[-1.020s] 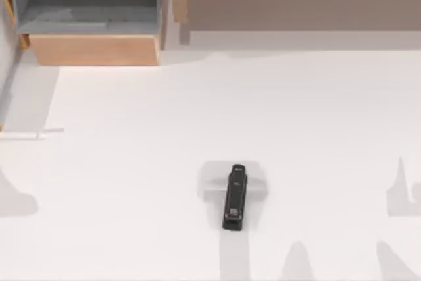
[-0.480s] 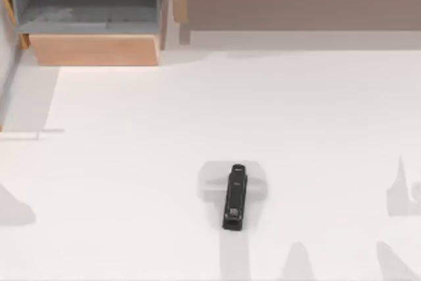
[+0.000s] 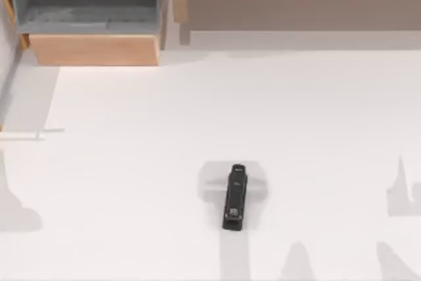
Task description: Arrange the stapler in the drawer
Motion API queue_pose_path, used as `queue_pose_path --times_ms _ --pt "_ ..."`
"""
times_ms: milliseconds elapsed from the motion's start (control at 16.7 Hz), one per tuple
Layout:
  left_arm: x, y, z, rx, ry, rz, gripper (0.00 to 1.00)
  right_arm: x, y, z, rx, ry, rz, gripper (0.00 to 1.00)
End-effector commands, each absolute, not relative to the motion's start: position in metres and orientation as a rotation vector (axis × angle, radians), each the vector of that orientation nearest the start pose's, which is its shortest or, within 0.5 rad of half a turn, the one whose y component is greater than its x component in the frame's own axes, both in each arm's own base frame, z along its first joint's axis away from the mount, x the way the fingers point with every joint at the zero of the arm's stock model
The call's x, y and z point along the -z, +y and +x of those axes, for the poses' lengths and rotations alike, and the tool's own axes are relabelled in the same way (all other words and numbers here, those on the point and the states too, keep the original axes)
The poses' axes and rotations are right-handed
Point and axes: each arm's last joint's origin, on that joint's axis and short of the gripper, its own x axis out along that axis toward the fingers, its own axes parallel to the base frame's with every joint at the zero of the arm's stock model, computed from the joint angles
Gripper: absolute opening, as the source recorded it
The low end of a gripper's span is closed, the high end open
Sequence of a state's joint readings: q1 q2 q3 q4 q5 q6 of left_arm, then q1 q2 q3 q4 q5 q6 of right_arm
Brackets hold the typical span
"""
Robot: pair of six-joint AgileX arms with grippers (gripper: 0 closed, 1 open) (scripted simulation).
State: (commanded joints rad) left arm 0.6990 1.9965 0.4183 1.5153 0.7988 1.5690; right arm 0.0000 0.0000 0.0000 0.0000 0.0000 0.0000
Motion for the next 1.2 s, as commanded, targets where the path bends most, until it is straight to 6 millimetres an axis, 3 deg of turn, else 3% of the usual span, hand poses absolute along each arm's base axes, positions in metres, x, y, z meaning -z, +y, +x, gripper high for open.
queue_pose_path --times_ms 240,420,540,720,900,1020,1200 --pt "-0.098 0.133 0.247 0.334 -0.15 1.269 1.0 -0.16 -0.001 0.106 0.0 0.0 0.0 1.0" --pt "-0.11 0.098 0.281 0.578 -0.162 0.959 1.0 -0.16 -0.001 0.106 0.0 0.0 0.0 1.0" --pt "-0.115 0.068 0.307 0.736 -0.07 0.706 1.0 -0.16 -0.001 0.106 0.0 0.0 0.0 1.0" --pt "-0.123 0.009 0.344 0.911 0.214 0.326 1.0 -0.16 -0.001 0.106 0.0 0.0 0.0 1.0" --pt "-0.135 -0.063 0.367 0.956 0.616 0.03 1.0 -0.16 -0.001 0.106 0.0 0.0 0.0 1.0" --pt "-0.144 -0.113 0.371 0.901 0.9 -0.094 1.0 -0.16 -0.001 0.106 0.0 0.0 0.0 1.0" --pt "-0.159 -0.184 0.36 0.711 1.256 -0.153 1.0 -0.16 -0.001 0.106 0.0 0.0 0.0 1.0"
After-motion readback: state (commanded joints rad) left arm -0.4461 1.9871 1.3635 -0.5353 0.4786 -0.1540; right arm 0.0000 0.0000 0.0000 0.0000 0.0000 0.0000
